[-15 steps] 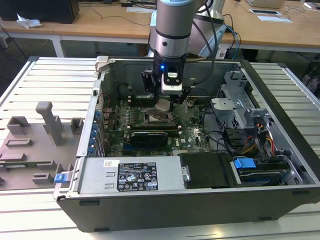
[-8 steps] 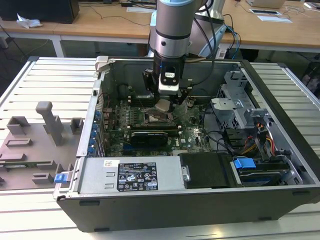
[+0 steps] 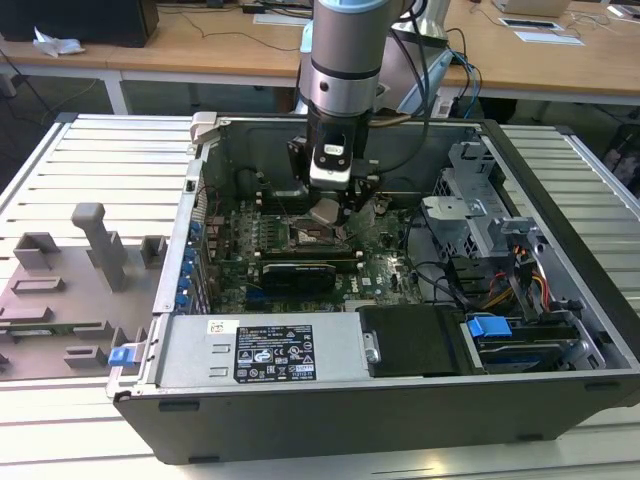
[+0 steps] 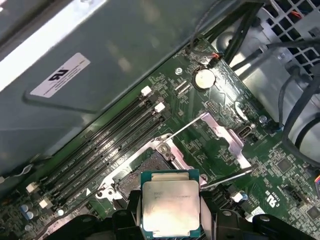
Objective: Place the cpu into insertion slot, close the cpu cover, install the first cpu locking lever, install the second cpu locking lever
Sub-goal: 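Place the cpu into insertion slot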
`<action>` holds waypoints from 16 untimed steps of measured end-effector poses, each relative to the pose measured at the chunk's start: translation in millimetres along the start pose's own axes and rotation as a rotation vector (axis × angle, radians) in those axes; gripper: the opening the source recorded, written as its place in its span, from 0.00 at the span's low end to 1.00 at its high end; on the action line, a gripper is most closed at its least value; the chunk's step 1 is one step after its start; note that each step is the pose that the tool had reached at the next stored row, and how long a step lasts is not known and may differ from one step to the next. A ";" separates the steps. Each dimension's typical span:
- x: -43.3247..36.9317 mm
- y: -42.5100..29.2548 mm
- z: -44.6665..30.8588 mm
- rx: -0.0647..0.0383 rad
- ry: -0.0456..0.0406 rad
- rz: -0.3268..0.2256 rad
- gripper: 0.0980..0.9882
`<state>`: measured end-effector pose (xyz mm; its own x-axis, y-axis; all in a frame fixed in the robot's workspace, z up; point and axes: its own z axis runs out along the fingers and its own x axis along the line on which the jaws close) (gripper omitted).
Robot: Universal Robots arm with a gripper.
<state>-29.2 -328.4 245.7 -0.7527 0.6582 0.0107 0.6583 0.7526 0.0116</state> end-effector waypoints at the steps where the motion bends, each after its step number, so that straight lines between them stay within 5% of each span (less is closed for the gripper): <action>1: 0.0 0.0 0.1 0.000 -0.0006 0.021 0.50; 16: 0.0 0.0 0.9 0.002 -0.0062 0.230 0.50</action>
<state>-29.3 -328.4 244.8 -0.5829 0.8125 0.0068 0.8125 0.5829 0.0081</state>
